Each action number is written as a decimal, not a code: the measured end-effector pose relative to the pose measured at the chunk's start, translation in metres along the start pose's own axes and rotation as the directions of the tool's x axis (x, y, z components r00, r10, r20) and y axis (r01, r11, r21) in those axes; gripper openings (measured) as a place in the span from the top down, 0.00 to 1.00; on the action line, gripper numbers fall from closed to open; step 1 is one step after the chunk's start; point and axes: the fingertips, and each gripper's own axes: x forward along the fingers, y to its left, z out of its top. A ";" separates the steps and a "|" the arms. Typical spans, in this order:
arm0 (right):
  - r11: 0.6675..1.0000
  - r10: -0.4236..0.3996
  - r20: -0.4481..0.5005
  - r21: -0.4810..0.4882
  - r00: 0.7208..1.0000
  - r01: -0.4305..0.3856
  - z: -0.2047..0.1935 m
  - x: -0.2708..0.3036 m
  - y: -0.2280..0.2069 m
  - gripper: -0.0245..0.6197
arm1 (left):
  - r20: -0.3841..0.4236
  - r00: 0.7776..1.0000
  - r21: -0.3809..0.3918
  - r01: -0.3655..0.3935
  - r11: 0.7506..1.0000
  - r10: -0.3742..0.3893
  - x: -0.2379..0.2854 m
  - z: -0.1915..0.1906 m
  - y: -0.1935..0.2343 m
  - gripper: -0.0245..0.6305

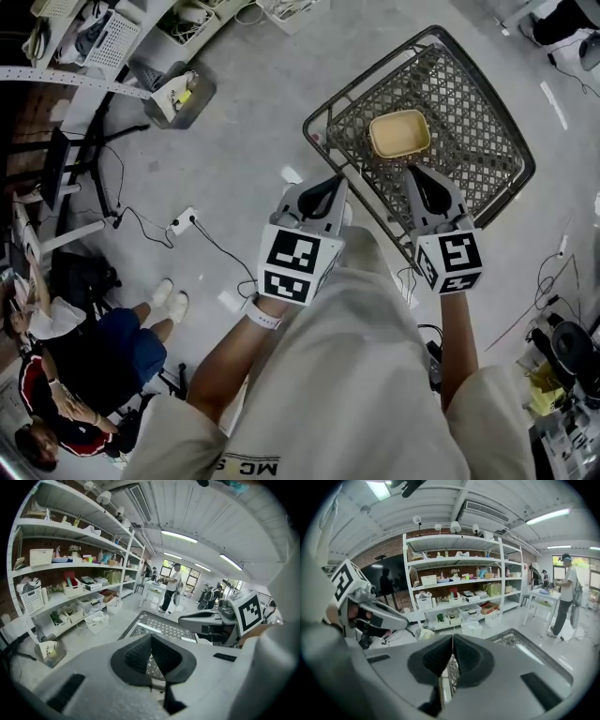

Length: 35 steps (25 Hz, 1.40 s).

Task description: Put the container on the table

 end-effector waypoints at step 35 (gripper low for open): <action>0.993 -0.006 0.222 -0.110 0.975 0.032 0.073 -0.098 0.022 0.93 | 0.224 0.973 0.082 -0.075 0.994 0.055 -0.063 0.062 -0.013 0.93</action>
